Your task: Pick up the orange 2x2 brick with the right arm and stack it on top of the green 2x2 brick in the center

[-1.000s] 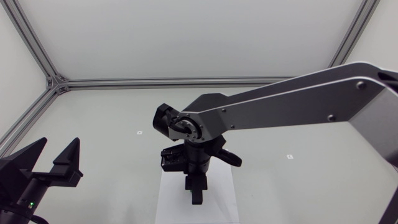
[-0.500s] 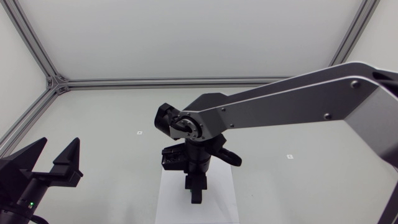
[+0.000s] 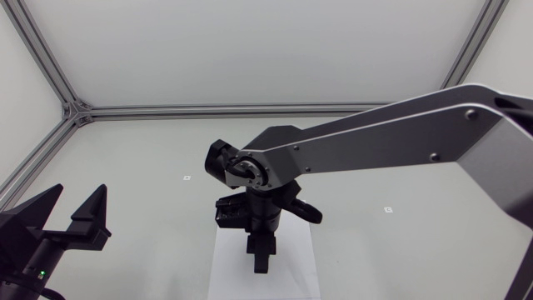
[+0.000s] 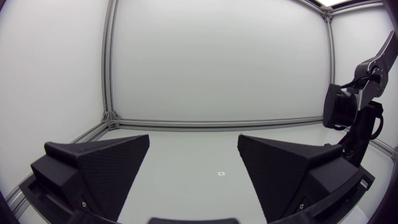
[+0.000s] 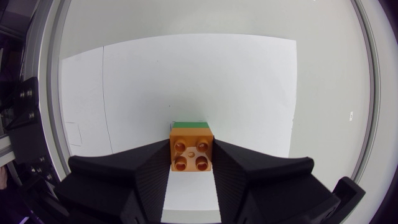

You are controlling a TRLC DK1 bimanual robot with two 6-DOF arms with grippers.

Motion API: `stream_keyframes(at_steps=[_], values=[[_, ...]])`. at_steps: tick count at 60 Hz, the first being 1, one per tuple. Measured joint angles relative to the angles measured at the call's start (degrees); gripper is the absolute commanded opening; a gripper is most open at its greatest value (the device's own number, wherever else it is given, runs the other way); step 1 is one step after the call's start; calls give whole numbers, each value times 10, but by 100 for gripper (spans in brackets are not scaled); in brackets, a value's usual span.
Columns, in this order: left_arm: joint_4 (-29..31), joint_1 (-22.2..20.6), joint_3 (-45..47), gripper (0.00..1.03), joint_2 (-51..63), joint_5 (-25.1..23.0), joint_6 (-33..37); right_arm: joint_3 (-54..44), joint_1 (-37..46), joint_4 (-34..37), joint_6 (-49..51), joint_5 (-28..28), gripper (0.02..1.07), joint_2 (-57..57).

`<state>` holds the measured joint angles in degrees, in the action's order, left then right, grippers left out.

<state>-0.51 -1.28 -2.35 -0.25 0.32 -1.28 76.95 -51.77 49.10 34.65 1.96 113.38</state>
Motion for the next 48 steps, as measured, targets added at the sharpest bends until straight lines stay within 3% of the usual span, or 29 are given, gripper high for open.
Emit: stream_keyframes(at_steps=[48], values=[[0, 0, 0, 99, 0, 0, 0, -32, -7, -35, 5, -1, 8, -22]])
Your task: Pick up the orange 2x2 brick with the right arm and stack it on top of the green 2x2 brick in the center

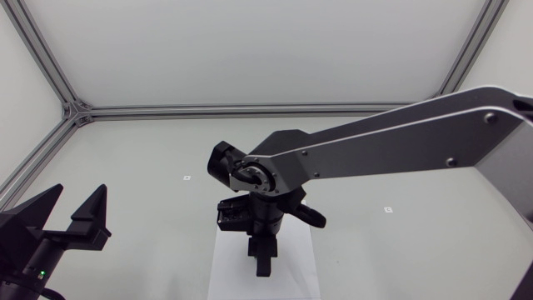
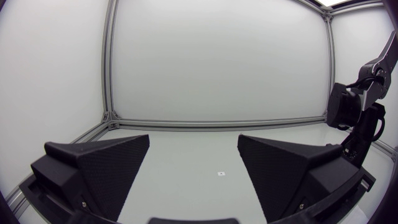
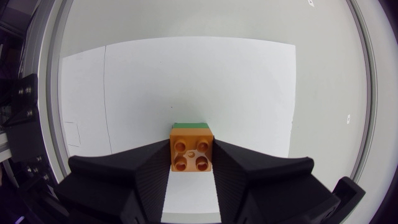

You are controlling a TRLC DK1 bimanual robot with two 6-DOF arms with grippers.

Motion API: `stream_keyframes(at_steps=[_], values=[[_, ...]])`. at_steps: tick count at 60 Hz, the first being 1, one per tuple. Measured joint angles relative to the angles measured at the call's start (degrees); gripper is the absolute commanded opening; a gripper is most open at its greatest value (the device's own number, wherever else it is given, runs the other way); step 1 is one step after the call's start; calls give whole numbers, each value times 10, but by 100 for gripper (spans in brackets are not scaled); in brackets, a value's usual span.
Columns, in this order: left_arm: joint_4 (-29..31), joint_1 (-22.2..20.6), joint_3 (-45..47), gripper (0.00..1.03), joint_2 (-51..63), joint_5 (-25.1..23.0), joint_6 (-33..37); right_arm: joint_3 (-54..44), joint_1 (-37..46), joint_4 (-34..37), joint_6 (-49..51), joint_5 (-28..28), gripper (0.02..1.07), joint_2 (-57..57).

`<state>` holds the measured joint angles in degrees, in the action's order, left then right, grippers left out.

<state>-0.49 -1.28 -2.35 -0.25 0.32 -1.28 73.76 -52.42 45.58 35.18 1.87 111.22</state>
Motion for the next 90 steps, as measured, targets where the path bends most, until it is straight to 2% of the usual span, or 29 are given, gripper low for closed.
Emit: stream_keyframes(at_steps=[33, 37, 48, 90], values=[[0, 0, 0, 99, 0, 0, 0, 2, 1, 5, 0, 0, 8, 0], [0, 0, 0, 99, 0, 0, 0, 3, 1, 6, 0, 0, 16, 1], [0, 0, 0, 99, 0, 0, 0, 5, 1, 9, 0, -2, 29, 2], [0, 0, 0, 99, 0, 0, 0, 9, 1, 14, 11, -2, 31, 3]])
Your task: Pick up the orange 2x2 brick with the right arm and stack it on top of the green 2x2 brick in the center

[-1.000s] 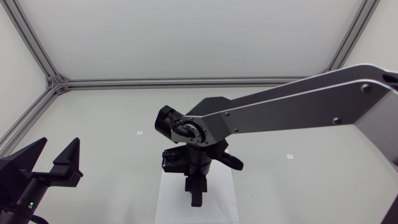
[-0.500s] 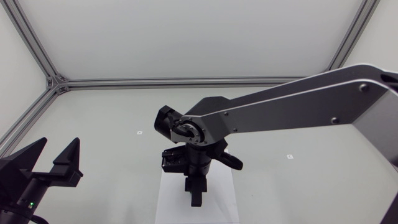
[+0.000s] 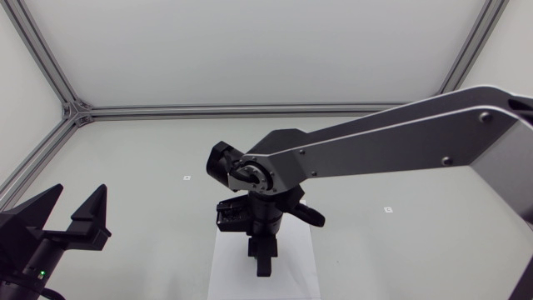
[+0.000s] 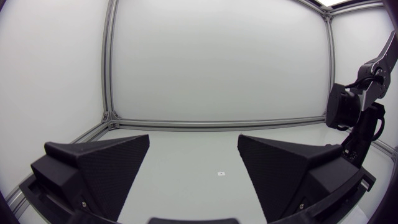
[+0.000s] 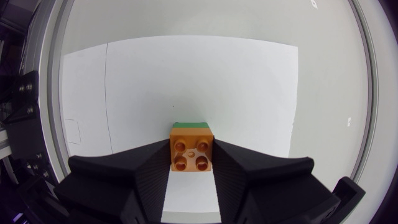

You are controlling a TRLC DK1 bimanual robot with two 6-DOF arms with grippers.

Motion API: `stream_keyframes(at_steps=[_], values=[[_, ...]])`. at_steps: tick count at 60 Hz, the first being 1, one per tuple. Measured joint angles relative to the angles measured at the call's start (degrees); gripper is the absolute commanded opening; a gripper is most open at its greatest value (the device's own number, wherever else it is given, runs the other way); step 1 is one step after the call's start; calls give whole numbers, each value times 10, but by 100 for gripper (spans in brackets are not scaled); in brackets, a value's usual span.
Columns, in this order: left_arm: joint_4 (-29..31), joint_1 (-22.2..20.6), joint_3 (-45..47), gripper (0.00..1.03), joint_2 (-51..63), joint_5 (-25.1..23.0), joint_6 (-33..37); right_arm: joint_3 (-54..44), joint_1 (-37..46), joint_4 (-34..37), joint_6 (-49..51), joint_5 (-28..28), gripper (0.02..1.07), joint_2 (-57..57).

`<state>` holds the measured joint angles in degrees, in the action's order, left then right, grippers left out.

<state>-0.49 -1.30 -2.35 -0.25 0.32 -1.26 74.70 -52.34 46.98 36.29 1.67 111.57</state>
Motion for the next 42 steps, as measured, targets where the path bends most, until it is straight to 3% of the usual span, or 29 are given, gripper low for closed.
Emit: stream_keyframes(at_steps=[10, 42], values=[[0, 0, 0, 99, 0, 0, 0, 0, 0, 0, 0, 0, 32, 0], [0, 0, 0, 99, 0, 0, 0, 5, 0, 6, 1, -2, 57, 4]])
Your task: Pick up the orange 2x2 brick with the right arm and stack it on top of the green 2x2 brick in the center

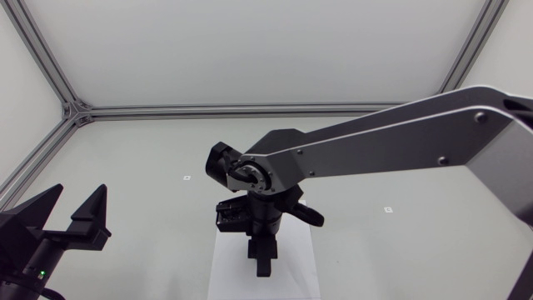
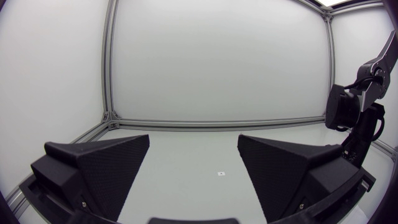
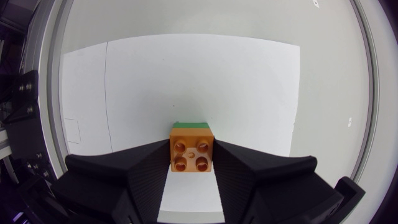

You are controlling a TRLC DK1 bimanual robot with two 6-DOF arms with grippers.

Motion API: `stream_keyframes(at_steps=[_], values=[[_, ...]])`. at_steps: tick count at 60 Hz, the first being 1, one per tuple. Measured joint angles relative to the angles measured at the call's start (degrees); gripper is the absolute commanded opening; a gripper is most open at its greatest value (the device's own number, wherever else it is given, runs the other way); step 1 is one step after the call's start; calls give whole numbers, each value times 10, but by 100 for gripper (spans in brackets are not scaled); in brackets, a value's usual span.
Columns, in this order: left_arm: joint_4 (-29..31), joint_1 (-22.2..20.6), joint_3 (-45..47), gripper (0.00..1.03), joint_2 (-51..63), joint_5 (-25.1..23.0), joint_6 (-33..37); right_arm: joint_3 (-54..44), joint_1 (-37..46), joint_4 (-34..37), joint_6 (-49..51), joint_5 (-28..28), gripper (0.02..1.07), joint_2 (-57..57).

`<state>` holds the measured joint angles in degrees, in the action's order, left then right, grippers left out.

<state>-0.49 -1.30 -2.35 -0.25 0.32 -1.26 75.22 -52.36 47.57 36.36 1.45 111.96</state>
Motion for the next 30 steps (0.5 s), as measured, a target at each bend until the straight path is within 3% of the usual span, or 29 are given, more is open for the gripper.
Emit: stream_keyframes(at_steps=[9, 27, 30], values=[[0, 0, 0, 99, 0, 0, 0, -2, 0, 2, 1, 0, 72, 20], [0, 0, 0, 99, 0, 0, 0, -3, 0, 2, 1, 0, 74, 23], [0, 0, 0, 99, 0, 0, 0, -3, 0, 2, 1, 0, 78, 23]])
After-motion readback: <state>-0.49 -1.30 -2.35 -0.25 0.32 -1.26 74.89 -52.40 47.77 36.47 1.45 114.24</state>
